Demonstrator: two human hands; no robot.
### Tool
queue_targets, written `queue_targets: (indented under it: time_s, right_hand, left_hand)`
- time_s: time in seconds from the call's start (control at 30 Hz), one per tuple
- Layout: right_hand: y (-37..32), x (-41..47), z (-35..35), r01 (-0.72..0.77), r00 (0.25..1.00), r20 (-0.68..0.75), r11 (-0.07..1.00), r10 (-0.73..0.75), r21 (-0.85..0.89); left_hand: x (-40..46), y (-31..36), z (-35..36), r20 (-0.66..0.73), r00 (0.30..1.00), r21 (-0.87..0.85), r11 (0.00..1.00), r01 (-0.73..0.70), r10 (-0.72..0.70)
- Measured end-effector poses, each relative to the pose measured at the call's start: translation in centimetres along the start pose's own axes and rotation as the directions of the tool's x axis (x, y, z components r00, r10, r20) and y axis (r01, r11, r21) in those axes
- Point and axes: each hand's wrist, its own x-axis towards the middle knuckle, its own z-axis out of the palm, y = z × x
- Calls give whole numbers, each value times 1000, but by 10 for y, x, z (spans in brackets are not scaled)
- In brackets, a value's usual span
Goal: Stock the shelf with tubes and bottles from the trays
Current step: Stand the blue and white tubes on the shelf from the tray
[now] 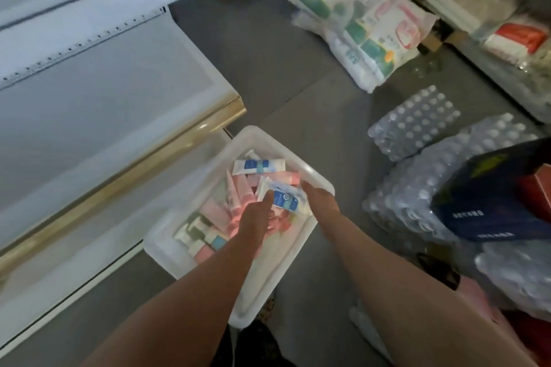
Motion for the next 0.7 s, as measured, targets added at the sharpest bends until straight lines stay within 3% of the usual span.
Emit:
queue_targets:
  time_s: [0.17, 0.3, 0.4, 0.5, 0.57, 0.63, 0.7]
  right_hand:
    - [2, 28, 10, -24, 1000, -5, 1000, 24, -4]
    - [6, 40, 18, -39, 999, 10, 999, 39, 34]
    - [7, 44, 25, -24, 999, 36, 1000, 25, -19]
    - [11, 45, 29, -53, 996, 67, 986, 64, -158]
    - [20, 49, 31, -74, 991, 102, 988, 88, -134]
    - [25, 51, 34, -97, 992, 77, 992, 103, -77]
    - [25, 54, 37, -52, 999, -2, 990, 52, -131]
  left_hand:
    - [21, -9, 5, 52, 994, -87, 991, 104, -100]
    - [28, -14, 6, 6, 998, 89, 994, 63, -64]
    - [29, -14, 5, -38, 997, 118, 990, 73, -69]
    - [37, -19, 4, -39, 996, 44, 995, 86, -85]
    - [50, -32, 5, -58, 993, -33, 994, 103, -105]
    - [65, -47, 4, -122, 989, 5, 996, 84, -83]
    - [72, -56, 2, -144, 986, 53, 995, 88, -80]
